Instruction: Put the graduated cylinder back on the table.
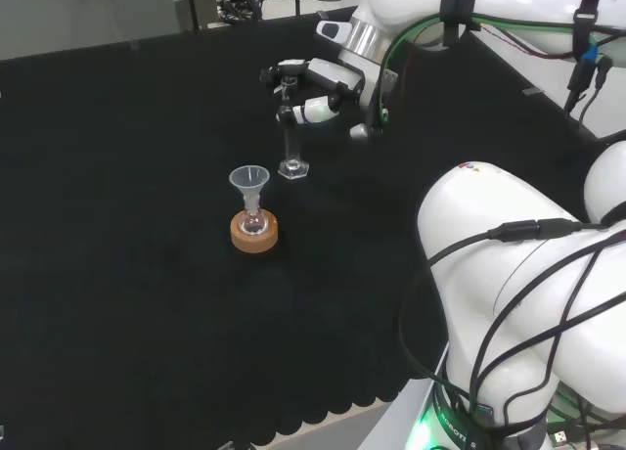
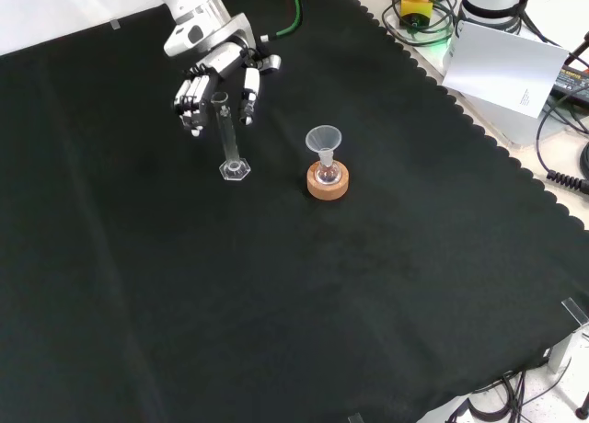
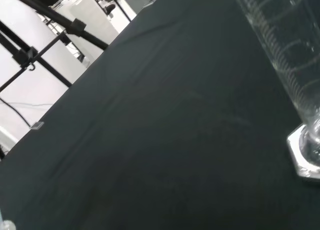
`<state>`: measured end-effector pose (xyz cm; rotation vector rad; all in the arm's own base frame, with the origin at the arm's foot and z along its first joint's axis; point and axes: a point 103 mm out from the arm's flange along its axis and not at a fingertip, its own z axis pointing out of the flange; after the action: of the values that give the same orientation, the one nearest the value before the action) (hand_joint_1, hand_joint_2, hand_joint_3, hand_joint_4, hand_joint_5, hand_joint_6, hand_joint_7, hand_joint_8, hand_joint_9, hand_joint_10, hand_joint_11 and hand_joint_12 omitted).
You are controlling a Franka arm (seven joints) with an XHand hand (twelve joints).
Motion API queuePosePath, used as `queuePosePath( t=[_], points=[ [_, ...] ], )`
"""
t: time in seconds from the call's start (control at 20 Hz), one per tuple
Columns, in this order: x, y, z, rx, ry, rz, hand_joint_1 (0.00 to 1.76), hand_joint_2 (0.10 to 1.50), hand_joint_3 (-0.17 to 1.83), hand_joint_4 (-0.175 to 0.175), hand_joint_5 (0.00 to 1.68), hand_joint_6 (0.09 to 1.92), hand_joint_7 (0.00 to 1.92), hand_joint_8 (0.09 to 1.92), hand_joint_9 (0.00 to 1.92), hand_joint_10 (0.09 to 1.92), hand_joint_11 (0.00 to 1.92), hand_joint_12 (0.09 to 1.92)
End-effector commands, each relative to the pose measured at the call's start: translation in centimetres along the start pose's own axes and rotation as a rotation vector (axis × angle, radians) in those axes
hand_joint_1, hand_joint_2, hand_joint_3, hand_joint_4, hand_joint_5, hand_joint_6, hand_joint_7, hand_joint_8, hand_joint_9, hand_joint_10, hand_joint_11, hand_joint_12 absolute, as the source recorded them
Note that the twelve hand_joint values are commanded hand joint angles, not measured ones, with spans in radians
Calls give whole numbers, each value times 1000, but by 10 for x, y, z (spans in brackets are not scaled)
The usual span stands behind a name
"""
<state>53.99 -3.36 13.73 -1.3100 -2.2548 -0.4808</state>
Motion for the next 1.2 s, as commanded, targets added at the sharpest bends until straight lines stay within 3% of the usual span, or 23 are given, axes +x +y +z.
queuePosePath(
  t=[0.05,0.7,1.2],
  points=[
    [1,-6,-20,-19,-16,48,849,986,-175,-73,305,235,156,678,650,87,188,1374],
    [23,-23,-64,-60,-103,68,802,964,-175,-79,265,87,29,682,526,87,51,1407],
    [61,-64,-106,-70,-222,104,789,962,-175,-78,268,87,21,684,508,87,19,1417]
  ],
)
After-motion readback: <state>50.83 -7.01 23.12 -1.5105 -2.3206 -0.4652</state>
